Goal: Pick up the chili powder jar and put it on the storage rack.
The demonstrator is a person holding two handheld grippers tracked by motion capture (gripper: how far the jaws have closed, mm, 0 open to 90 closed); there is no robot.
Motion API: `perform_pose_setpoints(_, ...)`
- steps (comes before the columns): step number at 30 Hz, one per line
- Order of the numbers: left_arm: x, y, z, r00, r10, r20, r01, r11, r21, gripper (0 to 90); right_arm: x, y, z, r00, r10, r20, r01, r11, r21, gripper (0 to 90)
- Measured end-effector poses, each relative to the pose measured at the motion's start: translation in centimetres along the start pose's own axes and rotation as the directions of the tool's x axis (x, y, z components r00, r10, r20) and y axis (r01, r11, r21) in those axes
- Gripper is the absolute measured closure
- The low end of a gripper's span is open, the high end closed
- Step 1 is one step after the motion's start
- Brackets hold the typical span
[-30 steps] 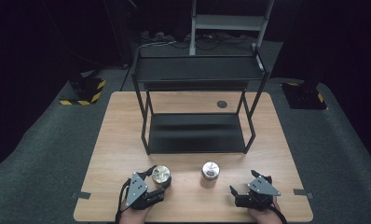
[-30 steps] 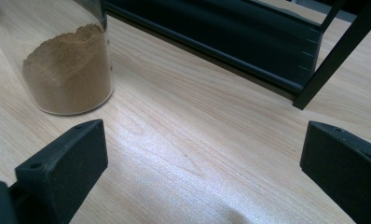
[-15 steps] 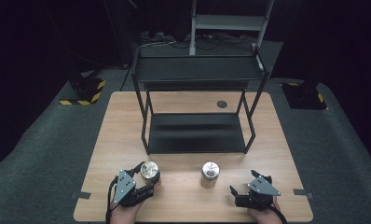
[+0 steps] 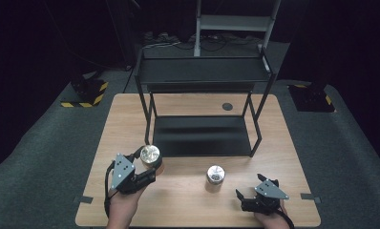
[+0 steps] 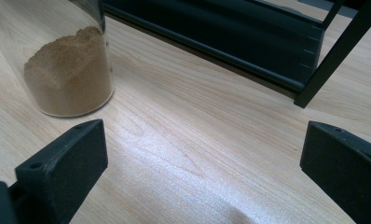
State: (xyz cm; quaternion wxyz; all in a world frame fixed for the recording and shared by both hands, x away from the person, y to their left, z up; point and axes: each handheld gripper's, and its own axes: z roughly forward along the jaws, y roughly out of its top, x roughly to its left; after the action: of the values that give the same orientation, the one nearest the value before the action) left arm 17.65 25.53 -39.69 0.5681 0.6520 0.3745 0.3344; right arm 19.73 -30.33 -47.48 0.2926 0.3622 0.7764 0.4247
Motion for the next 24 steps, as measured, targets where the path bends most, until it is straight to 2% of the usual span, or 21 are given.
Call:
perform_pose_setpoints(4,0.2,2.1,1.0,0.9999,0.012,0.006,-0.011,0.9998,-0.019,34.4,-0.1,-0.1,-0.1,1.0,0.002,-0.002,-0.002,1.0,-0.001,0.0)
perform_pose_setpoints(6,0.2,2.5,1.2,0.9999,0.011,0.009,-0.01,0.9997,-0.024,34.4,-0.1,-0.1,-0.1,1.0,0.002,-0.002,-0.002,1.0,-0.003,0.0)
perform_pose_setpoints(9,0.1,3.7,1.7,0.9995,0.03,0.012,-0.03,0.9991,-0.031,34.4,-0.1,0.0,0.0,1.0,0.001,-0.005,-0.001,1.0,0.003,0.0)
perform_pose_setpoints(16,0.5,6.3,3.2,0.9993,-0.002,0.038,0.004,0.9983,-0.058,34.4,0.0,0.1,0.0,1.0,-0.007,-0.004,0.007,1.0,0.005,0.0)
perform_pose_setpoints(22,0.8,8.1,3.8,0.9996,-0.001,0.028,0.003,0.9968,-0.08,34.4,-0.2,0.0,0.0,1.0,0.002,-0.007,-0.002,1.0,0.001,0.0)
perform_pose_setpoints(24,0.9,8.9,4.1,0.9998,0.013,0.016,-0.012,0.9954,-0.095,34.4,-0.2,0.0,0.0,1.0,0.004,-0.007,-0.004,1.0,0.001,0.0)
